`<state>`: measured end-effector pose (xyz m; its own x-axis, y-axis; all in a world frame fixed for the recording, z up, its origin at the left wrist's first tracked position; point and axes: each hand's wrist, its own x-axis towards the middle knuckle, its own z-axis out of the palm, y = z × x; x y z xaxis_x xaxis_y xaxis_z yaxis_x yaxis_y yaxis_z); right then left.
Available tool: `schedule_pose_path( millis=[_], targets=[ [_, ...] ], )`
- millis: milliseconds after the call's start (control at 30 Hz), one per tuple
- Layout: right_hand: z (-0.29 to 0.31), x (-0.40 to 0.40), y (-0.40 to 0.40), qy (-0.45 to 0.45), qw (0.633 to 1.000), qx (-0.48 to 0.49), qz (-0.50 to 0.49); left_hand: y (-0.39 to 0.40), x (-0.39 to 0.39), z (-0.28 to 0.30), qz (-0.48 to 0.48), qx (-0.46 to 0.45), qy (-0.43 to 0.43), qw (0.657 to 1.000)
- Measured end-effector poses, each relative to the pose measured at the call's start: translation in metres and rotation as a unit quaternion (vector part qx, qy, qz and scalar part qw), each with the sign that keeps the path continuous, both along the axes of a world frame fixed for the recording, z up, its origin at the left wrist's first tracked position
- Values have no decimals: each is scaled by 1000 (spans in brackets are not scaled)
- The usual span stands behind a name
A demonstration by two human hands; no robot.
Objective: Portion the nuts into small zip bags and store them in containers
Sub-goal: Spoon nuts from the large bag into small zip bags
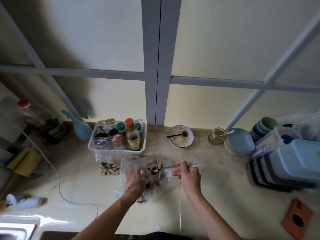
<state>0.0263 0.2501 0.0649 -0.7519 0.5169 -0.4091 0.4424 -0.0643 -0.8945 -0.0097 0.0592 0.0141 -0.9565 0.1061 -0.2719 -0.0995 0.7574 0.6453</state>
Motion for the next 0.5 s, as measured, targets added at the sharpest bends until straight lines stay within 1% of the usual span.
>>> schedule_pose_path(
  millis=[67, 100, 233, 300, 400, 467, 500],
  targets=[
    [1, 1, -1, -2, 1000, -4, 11, 2, -2, 4, 2, 35, 0, 999],
    [1, 1, -3, -4, 1000, -5, 20, 1, -3, 1, -3, 28, 10, 1000],
    [-3, 5, -12, -4, 998, 7, 63, -5, -8, -18, -38, 23, -51, 998],
    [-3, 7, -15, 1, 996, 15, 83, -5, -9, -25, -50, 25, -58, 997],
    [-3, 8, -19, 8, 991, 35, 129, -7, -7, -26, -40, 43, -81, 995],
    [-4, 6, -20, 11, 987, 45, 154, -8, -6, -27, -33, 57, -78, 995],
    [-5, 5, -22, 14, 986, 45, 163, -6, -3, -20, -29, 84, -89, 992]
  ],
)
